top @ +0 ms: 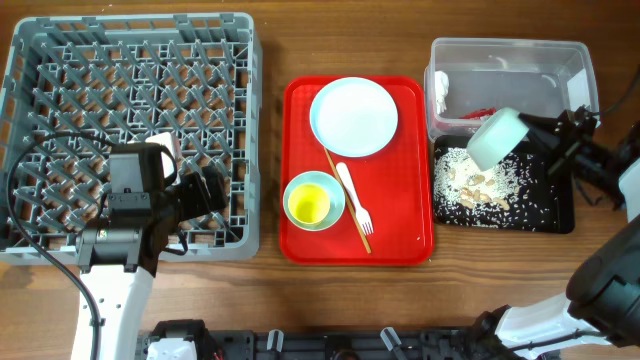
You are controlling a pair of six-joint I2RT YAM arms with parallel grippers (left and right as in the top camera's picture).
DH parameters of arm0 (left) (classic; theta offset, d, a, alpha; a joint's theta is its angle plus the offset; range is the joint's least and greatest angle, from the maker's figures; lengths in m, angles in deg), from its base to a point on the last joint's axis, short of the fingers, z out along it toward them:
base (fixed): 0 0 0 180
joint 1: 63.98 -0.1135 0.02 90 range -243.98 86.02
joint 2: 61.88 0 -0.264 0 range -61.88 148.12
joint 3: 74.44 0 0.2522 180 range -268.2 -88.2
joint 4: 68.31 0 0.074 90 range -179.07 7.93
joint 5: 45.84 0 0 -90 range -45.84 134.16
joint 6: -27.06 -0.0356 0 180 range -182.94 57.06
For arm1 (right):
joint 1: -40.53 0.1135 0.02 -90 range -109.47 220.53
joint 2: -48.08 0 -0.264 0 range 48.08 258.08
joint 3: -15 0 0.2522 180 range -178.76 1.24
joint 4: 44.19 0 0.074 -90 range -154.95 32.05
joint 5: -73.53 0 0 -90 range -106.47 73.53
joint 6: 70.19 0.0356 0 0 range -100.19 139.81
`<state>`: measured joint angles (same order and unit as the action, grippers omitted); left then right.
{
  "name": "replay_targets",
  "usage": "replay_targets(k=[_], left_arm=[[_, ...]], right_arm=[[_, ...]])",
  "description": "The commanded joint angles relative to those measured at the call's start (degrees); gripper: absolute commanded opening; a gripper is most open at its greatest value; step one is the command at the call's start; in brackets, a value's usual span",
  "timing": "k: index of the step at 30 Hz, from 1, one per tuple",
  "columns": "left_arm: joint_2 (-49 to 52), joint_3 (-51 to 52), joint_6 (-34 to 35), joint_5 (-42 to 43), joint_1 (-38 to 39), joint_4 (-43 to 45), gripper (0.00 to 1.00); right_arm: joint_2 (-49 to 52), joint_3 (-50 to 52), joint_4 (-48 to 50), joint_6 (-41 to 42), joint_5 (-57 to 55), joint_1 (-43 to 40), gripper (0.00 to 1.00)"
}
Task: Sort waste into correct bins and load items into the dishwasher rack
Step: 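Tip the rice bowl over the black tray to dump the rice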
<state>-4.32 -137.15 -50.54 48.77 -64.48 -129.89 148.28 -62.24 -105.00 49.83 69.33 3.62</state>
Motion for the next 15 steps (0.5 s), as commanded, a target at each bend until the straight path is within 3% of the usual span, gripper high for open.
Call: replay_targets(k=[1, 4, 7, 15], left_arm=[[0.26, -0.98, 0.24, 0.87, -0.26, -0.04, 1.0], [0.26, -0.98, 0.24, 0.87, -0.26, -0.02, 1.0], [0.26, -0.98, 0.24, 0.87, -0.26, 0.0, 1.0], [0.26, -0.98, 0.24, 0.87, -0.26, -0.02, 1.0]], right_arm=[[-0.26, 0.28, -6.6, -15.21, -18.97, 2.14, 0.04], [-1.4, 0.0, -9.77, -20.06, -26.88, 4.35, 0.04], [-3.93, -1.53, -10.69, -23.82, -27.17, 6.93, 0.04], [-15.69, -7.45, -8.96, -22.16, -39.17, 16.55, 0.04]])
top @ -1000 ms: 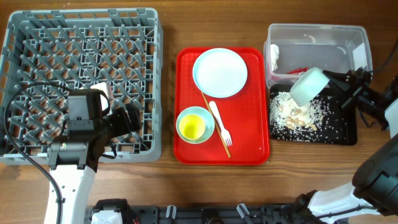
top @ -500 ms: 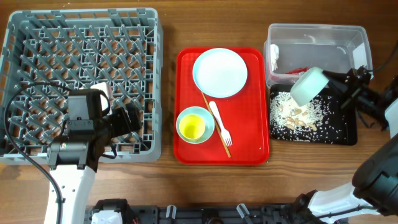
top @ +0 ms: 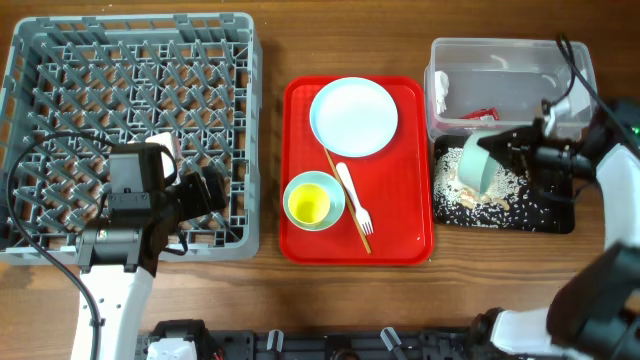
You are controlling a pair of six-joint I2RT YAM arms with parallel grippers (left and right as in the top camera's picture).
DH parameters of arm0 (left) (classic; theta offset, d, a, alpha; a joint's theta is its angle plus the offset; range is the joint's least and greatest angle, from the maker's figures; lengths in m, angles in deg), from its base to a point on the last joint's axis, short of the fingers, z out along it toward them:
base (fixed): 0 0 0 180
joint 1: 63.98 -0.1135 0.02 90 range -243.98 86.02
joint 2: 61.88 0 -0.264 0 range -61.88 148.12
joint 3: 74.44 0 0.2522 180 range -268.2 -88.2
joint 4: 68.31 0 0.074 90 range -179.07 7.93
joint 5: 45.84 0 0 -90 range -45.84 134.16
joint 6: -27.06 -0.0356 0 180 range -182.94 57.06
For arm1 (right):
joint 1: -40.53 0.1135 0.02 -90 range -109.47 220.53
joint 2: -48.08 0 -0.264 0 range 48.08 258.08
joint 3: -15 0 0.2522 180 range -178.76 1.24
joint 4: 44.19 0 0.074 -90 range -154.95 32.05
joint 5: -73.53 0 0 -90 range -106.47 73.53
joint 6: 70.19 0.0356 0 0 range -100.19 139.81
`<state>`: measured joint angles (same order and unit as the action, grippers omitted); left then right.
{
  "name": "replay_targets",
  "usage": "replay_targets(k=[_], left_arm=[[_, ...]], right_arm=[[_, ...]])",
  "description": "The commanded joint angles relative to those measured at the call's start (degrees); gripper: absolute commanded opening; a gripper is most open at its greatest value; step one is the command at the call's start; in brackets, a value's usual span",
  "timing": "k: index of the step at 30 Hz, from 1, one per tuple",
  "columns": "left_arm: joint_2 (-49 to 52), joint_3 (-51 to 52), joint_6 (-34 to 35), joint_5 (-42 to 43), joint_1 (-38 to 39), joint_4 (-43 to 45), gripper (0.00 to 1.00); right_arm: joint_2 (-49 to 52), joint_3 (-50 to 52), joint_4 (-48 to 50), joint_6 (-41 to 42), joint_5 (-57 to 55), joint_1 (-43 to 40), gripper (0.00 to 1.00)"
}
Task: Sort waste into correct bins and load items into the dishwasher rack
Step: 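Tip the rice bowl over the black tray to dump the rice, then set the empty bowl down on the red tray with the right gripper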
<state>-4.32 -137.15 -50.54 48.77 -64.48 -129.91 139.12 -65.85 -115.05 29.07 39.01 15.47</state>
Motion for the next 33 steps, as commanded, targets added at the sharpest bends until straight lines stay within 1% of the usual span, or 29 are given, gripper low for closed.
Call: replay_targets(k=[1, 5, 9, 16, 20, 25, 30, 33], left_arm=[[0.26, -0.98, 0.24, 0.9, -0.26, 0.0, 1.0], [0.26, -0.98, 0.24, 0.87, -0.26, 0.02, 1.0], [0.26, -0.98, 0.24, 0.87, -0.26, 0.0, 1.0], [0.26, -0.98, 0.24, 0.87, -0.26, 0.0, 1.0], [0.26, -0.98, 0.24, 0.9, -0.26, 0.0, 1.0], [0.26, -0.98, 0.24, 0.9, -0.26, -0.02, 1.0], [0.26, -0.98, 0.24, 0.9, -0.26, -0.02, 1.0], [0.26, -0.98, 0.24, 0.9, -0.26, -0.04, 1.0]], right_arm=[[-7.91, -4.15, 1.66, -1.03, -10.75, 6.4, 0.05], [-13.16, -4.28, 7.19, -0.04, -17.49, 15.26, 0.04], [-14.36, -4.28, 12.55, -0.09, -26.12, 24.17, 0.04], [-11.78, -4.26, 23.74, -0.72, -45.46, 42.4, 0.04], [-7.37, -4.26, 29.11, -2.38, -50.21, 49.16, 0.05], [1.14, -4.26, 30.56, -3.21, -50.45, 53.0, 0.04], [9.31, -4.26, 31.95, -1.31, -50.38, 53.4, 0.09], [12.35, -4.26, 33.11, -1.29, -50.4, 53.4, 0.11]])
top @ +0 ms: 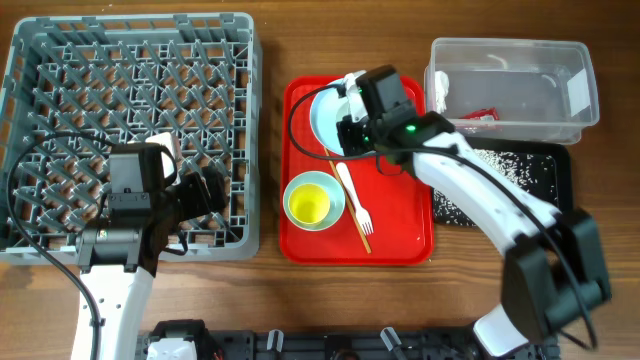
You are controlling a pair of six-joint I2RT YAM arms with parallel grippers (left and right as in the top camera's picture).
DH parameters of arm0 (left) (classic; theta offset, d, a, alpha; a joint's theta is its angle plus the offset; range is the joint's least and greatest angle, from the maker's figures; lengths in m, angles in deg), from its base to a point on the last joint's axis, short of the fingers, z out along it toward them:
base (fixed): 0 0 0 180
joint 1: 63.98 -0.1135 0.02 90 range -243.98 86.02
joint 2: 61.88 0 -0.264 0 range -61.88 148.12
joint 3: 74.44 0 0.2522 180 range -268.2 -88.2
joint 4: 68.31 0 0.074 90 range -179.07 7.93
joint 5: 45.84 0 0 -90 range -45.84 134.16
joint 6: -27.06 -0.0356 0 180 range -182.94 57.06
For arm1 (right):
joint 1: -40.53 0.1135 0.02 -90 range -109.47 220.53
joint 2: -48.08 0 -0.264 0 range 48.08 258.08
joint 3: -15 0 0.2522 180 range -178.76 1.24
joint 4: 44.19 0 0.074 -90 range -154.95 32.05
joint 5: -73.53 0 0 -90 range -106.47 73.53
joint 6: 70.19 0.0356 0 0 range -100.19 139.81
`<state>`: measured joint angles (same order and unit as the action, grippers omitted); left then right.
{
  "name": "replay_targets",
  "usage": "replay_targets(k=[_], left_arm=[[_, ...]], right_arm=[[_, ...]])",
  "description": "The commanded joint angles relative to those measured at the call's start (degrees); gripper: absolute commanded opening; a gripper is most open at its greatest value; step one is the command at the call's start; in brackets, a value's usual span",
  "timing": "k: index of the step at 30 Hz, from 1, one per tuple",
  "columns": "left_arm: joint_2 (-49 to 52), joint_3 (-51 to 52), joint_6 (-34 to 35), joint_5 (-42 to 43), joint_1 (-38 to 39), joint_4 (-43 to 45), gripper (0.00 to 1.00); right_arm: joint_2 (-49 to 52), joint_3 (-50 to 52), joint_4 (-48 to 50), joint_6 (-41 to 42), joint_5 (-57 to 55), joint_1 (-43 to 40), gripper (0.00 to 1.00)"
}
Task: Sort waste into correct bins and load items into the dishwasher rack
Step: 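Set the empty bowl down on the red tray with the right gripper, then grasp the yellow cup from the blue bowl with the right gripper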
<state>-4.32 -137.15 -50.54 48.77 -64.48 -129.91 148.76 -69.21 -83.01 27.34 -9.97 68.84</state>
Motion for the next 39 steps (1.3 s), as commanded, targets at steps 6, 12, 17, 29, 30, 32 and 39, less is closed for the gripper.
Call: replay_targets(k=[6, 12, 17, 29, 30, 32, 39], left_arm=[[0.26, -0.98, 0.24, 0.9, -0.26, -0.07, 1.0], [0.26, -0.98, 0.24, 0.87, -0.26, -0.04, 1.0], [0.26, -0.98, 0.24, 0.87, -0.26, -0.04, 1.0], [0.26, -0.98, 0.26, 0.9, -0.26, -0.02, 1.0], [0.26, -0.98, 0.24, 0.9, -0.26, -0.04, 1.0], [0.26, -0.98, 0.24, 0.9, -0.26, -0.02, 1.0], [0.26, -0.98, 0.26, 0.9, -0.26, -0.02, 1.0]], right_arm=[[3.32, -0.9, 2.43, 1.68, -1.38, 0.0, 0.25], [-0.31, -0.92, 0.48, 1.68, 1.64, -0.04, 0.38], [-8.63, -0.92, -2.34, 1.64, 2.8, -0.04, 0.42], [-16.04, -0.7, -18.1, 7.98, 16.9, 0.59, 0.42], [-15.61, -0.42, -20.09, 8.0, 16.9, 1.01, 0.42], [-14.6, 0.35, -21.84, 8.09, 16.9, 2.05, 0.42], [-9.97, 2.51, -21.9, 10.34, 15.26, 7.45, 0.41]])
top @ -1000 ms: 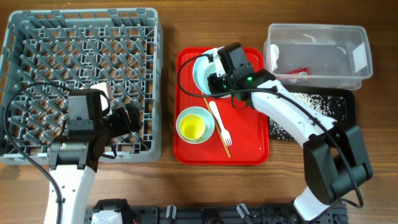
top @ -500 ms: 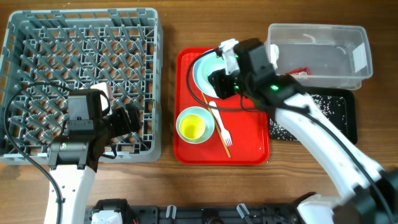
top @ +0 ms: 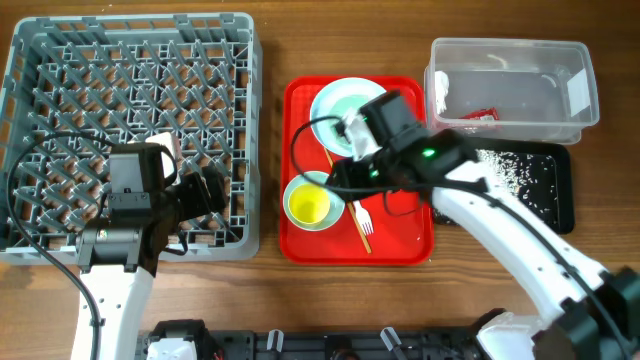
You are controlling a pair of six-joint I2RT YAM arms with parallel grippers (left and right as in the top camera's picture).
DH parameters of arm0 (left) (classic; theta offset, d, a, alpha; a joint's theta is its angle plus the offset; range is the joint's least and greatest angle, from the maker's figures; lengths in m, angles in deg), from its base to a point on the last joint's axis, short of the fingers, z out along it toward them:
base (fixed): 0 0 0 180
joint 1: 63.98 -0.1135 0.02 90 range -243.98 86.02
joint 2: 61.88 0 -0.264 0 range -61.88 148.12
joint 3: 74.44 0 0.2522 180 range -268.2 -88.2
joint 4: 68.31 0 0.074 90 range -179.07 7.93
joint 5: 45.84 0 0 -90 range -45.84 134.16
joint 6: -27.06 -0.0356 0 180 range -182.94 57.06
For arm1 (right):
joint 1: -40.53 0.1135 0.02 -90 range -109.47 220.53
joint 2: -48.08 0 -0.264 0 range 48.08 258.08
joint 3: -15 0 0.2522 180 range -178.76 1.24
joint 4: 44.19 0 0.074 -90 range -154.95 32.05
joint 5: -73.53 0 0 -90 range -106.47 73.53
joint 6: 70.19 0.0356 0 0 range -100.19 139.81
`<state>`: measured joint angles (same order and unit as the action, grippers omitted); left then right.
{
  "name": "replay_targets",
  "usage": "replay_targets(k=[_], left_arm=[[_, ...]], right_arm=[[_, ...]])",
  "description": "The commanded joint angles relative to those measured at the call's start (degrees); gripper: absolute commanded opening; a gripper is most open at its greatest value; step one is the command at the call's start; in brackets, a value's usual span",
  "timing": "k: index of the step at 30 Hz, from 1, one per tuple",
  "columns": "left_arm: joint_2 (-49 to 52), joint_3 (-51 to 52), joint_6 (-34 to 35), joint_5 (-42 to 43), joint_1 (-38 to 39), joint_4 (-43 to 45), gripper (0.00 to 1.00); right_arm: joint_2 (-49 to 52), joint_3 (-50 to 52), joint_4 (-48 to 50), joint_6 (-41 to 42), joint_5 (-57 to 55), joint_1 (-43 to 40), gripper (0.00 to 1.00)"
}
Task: Sort waste into correct bins and load items into the dishwasher rack
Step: 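Grasp the yellow cup from the blue bowl with the right gripper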
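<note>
On the red tray (top: 300, 240), a mint bowl (top: 338, 103) lies on the white plate (top: 322, 120) at the far end. Nearer, a bowl with yellow contents (top: 308, 204) stands beside a white fork (top: 362, 212) and a wooden chopstick (top: 357, 228). My right gripper (top: 335, 180) is at the yellow bowl's right rim; it looks open and holds nothing that I can see. Over the near right part of the grey dishwasher rack (top: 130, 60) my left gripper (top: 215, 190) hangs open and empty.
A clear plastic bin (top: 510, 60) with scraps of waste stands at the far right. In front of it lies a black tray (top: 540, 195) scattered with rice. A small white item (top: 163, 143) sits in the rack by the left arm.
My right gripper has moved from over the white plate toward me, to the yellow bowl's rim. The mint bowl now shows resting on the plate. The left arm has not moved.
My right gripper held the mint bowl tipped over the black tray at the far right, then lower over the rice. Then it was over the white plate on the red tray. Now the mint bowl lies on that plate and the gripper is at the yellow bowl.
</note>
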<state>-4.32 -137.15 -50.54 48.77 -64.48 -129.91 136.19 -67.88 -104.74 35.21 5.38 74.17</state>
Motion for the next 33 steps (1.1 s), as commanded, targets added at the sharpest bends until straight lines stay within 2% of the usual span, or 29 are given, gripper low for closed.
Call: replay_targets(k=[1, 6, 9, 10, 12, 13, 20, 27, 33], left_arm=[[0.26, -0.98, 0.26, 0.9, -0.26, -0.02, 1.0], [0.26, -0.98, 0.26, 0.9, -0.26, -0.02, 1.0], [0.26, -0.98, 0.26, 0.9, -0.26, -0.02, 1.0], [0.26, -0.98, 0.26, 0.9, -0.26, -0.02, 1.0], [0.26, -0.98, 0.26, 0.9, -0.26, -0.02, 1.0], [0.26, -0.98, 0.26, 0.9, -0.26, -0.02, 1.0], [0.26, -0.98, 0.26, 0.9, -0.26, -0.02, 1.0], [0.26, -0.98, 0.26, 0.94, -0.26, 0.26, 1.0], [0.44, -0.98, 0.26, 11.87, -0.26, 3.72, 1.0]], right_arm=[[3.39, 1.22, -0.28, 3.43, -1.2, 2.6, 0.41], [7.98, 1.22, -0.35, 6.27, -2.8, 3.76, 0.4], [10.73, 1.22, 0.11, 7.32, -2.75, 3.85, 0.34], [11.89, 1.22, 0.55, 7.32, -2.69, 3.85, 0.3], [13.38, 1.22, 1.11, 7.34, -2.51, 3.85, 0.09], [13.62, 1.22, 1.29, 7.34, -2.56, 3.85, 0.05], [11.04, -1.53, 1.46, 7.26, -2.91, 2.38, 0.05], [2.67, -8.39, -3.69, 7.04, -7.04, -3.43, 0.04], [-2.34, -8.57, -3.67, 7.13, -4.55, -9.16, 0.04]])
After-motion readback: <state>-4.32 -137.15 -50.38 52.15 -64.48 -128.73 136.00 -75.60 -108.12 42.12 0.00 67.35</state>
